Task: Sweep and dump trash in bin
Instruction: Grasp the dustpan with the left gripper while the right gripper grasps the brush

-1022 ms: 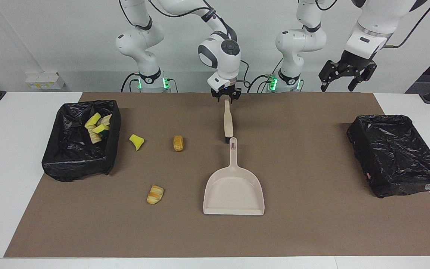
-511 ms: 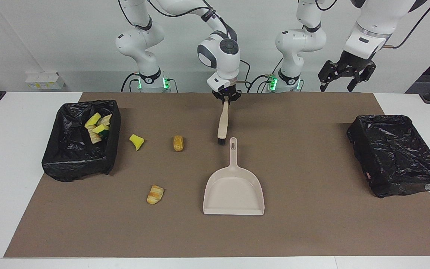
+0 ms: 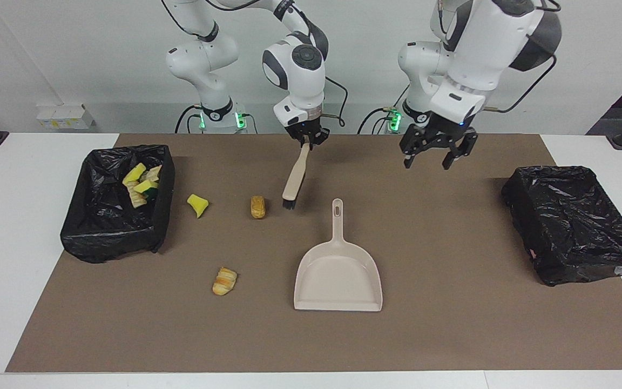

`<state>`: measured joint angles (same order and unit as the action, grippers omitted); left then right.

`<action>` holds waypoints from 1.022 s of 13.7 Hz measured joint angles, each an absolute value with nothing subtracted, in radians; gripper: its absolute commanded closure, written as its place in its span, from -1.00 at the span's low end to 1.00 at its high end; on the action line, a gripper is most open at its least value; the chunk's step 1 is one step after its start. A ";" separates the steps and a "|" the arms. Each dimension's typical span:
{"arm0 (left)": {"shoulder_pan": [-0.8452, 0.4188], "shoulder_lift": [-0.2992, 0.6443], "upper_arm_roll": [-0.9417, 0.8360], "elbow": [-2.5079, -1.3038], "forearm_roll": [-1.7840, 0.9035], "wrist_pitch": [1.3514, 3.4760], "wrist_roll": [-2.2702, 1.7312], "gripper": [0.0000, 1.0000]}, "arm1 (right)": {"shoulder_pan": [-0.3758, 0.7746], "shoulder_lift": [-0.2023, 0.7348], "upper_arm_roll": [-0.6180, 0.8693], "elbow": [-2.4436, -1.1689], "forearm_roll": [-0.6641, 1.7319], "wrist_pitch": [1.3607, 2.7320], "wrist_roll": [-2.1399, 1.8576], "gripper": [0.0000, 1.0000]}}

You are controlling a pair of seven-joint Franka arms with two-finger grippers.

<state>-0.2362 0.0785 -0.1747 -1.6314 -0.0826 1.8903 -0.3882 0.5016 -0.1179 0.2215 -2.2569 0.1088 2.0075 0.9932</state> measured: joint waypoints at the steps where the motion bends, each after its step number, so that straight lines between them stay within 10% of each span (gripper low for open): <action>1: -0.263 0.111 -0.175 -1.631 -0.083 1.924 -0.397 -1.00 | 0.474 -0.152 0.221 -2.292 0.085 1.988 0.989 1.00; 14: -0.477 0.428 -0.174 -1.693 -0.027 2.167 -0.437 -1.00 | 0.099 -0.276 0.218 -2.508 -0.124 1.853 0.895 1.00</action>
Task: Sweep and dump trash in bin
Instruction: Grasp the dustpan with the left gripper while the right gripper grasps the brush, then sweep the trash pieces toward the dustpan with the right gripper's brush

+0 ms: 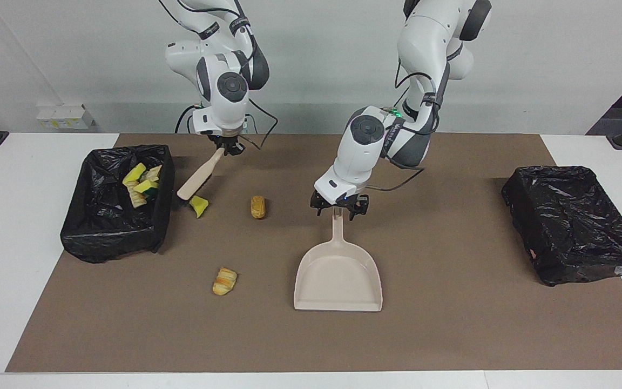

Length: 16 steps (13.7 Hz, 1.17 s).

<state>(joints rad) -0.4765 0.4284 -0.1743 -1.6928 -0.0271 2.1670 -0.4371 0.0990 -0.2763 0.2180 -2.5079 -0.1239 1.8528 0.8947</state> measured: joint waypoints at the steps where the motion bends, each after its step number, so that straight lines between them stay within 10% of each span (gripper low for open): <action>1: -0.477 0.436 -0.174 -1.692 -0.016 2.167 -0.437 -1.00 | 0.074 -0.276 0.217 -2.511 -0.124 1.846 0.877 1.00; 3: -0.477 0.438 -0.172 -1.685 -0.011 2.167 -0.436 -1.00 | 0.073 -0.273 0.219 -2.530 -0.123 1.847 0.869 1.00; 4: -0.477 0.437 -0.171 -1.679 -0.009 2.167 -0.436 0.24 | 0.083 -0.264 0.225 -2.541 -0.123 1.871 0.869 1.00; 5: -0.477 0.437 -0.171 -1.676 -0.009 2.166 -0.436 0.99 | 0.091 -0.252 0.229 -2.544 -0.116 1.901 0.869 1.00; 16: -0.476 0.363 -0.154 -1.639 0.031 1.988 -0.160 1.00 | 0.350 -0.154 0.234 -2.356 0.021 1.891 0.673 1.00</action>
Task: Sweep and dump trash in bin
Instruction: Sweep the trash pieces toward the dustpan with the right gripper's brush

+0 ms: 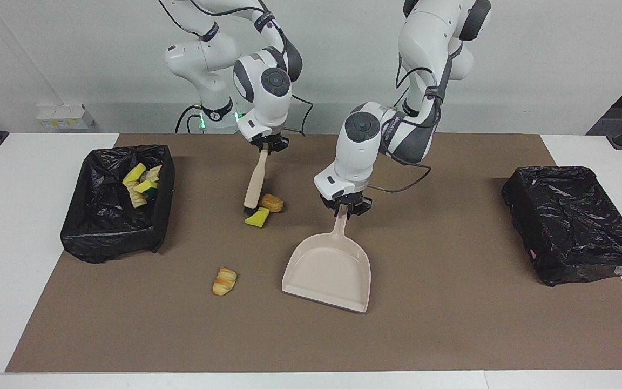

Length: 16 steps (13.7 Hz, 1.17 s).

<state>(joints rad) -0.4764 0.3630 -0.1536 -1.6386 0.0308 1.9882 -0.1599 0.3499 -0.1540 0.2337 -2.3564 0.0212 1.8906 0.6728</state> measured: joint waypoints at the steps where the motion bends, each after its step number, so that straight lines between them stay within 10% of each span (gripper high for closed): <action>1: -0.470 0.336 -0.147 -1.638 0.032 1.958 -0.092 1.00 | 0.330 -0.160 0.227 -2.348 0.020 1.887 0.614 1.00; 8: -0.305 0.186 -0.136 -1.652 0.064 1.746 0.429 1.00 | 0.103 -0.094 0.212 -2.220 -0.128 1.969 0.203 1.00; 16: -0.204 0.092 -0.138 -1.865 0.096 1.831 1.079 1.00 | 0.007 0.266 0.210 -1.804 -0.397 1.991 -0.008 1.00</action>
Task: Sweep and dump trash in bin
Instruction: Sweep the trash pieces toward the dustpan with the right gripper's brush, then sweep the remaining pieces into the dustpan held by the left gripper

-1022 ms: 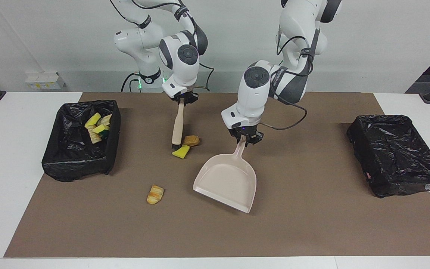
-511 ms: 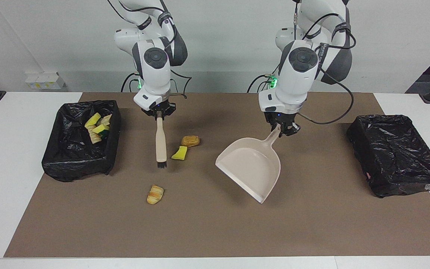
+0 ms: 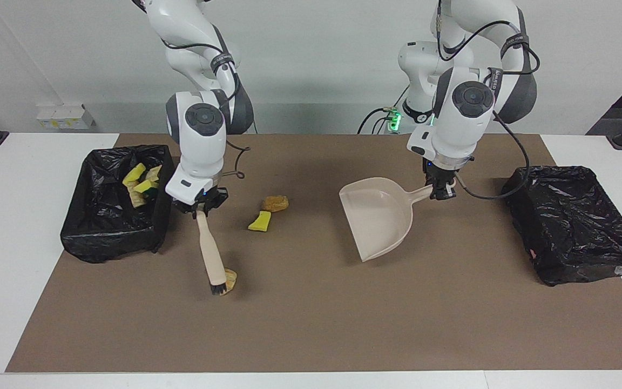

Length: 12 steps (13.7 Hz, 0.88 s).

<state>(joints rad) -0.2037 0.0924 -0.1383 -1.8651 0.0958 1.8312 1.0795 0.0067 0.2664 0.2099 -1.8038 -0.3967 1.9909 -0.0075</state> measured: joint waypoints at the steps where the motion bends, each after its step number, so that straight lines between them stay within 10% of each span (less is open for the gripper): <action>1: -0.206 0.078 -0.146 -1.898 0.096 1.848 1.085 1.00 | 0.005 0.317 0.210 -1.756 -0.427 1.991 -0.025 1.00; 5: -0.244 0.042 -0.164 -2.002 0.096 1.884 1.019 1.00 | 0.005 0.447 0.211 -1.664 -0.471 1.997 -0.063 1.00; 12: -0.291 0.020 -0.166 -2.069 0.083 1.908 0.932 1.00 | 0.047 0.394 0.236 -1.743 -0.448 1.859 -0.074 1.00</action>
